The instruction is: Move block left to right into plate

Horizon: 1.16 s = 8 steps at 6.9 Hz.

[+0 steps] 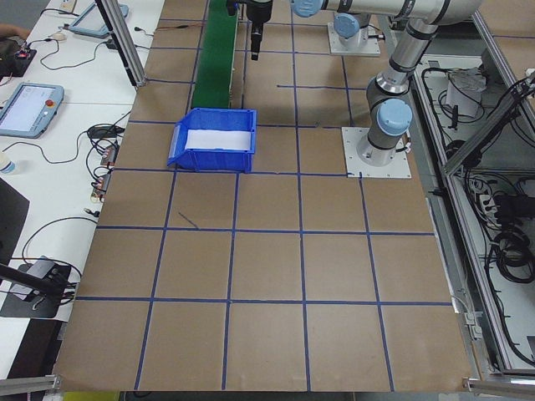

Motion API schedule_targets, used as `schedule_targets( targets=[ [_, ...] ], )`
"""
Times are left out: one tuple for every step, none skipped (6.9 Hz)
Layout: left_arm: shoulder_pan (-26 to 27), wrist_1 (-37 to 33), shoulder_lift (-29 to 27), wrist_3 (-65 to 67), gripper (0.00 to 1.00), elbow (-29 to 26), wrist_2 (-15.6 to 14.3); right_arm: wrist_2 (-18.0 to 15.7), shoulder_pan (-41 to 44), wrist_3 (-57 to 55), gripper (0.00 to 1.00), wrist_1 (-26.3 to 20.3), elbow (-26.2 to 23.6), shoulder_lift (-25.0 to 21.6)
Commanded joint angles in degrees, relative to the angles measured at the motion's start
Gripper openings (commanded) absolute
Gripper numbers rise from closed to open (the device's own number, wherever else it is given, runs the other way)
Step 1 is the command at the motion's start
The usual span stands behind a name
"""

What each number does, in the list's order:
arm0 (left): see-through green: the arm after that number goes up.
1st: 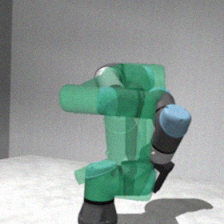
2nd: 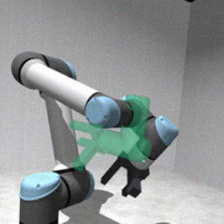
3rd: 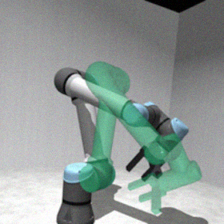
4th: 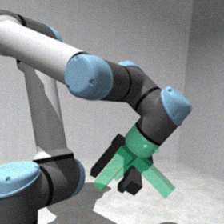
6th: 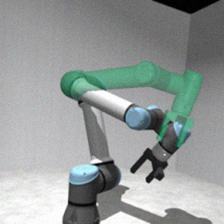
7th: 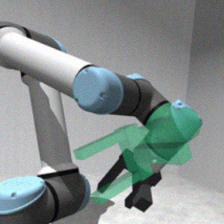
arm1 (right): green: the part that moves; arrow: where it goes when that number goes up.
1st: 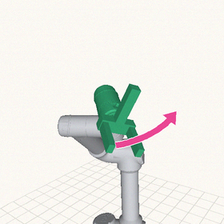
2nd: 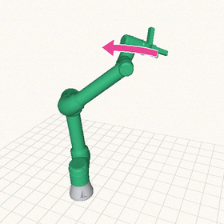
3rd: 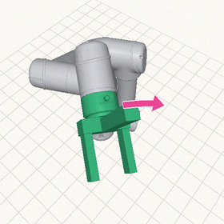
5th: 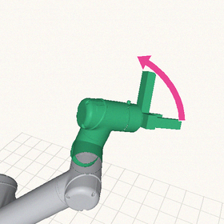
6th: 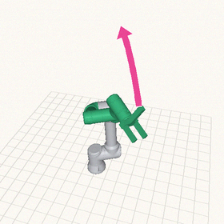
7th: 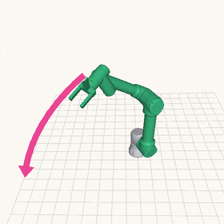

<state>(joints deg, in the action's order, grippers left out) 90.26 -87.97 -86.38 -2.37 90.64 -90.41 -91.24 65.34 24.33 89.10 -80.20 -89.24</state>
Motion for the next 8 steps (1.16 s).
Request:
schedule_targets(
  targets=[
    [0.0, 0.0, 0.1, 0.0, 1.00, 0.0, 0.0, -1.0, 16.8, -20.6, 1.00, -3.0, 3.5, -0.1],
    [0.0, 0.0, 0.1, 0.0, 1.00, 0.0, 0.0, -0.2, 23.4, -30.4, 1.00, -3.0, 3.6, 0.8],
    [0.0, 0.0, 0.1, 0.0, 1.00, 0.0, 0.0, -0.3, 27.9, -35.1, 1.00, -2.9, 3.5, 1.5],
    [0.0, -1.0, 0.1, 0.0, 1.00, -0.4, -0.2, -0.6, 29.4, -35.4, 1.00, -3.0, 2.8, 1.9],
    [-0.2, -4.4, 0.1, 0.0, 1.00, -1.1, -0.2, -0.3, 29.5, -34.8, 1.00, -2.7, 1.5, 1.4],
    [-0.2, -4.7, 0.0, 0.0, 1.00, -1.3, -0.2, -0.3, 29.4, -34.4, 1.00, -2.3, -0.3, 1.0],
    [-0.3, -4.7, 0.0, 0.0, 1.00, -1.3, -0.2, -0.2, 29.5, -34.4, 1.00, -1.5, -1.0, 0.6],
    [-0.2, -4.3, 0.0, 0.0, 1.00, -1.1, -0.1, -0.3, 29.5, -34.6, 1.00, -1.7, -2.1, 0.8]
  ],
)
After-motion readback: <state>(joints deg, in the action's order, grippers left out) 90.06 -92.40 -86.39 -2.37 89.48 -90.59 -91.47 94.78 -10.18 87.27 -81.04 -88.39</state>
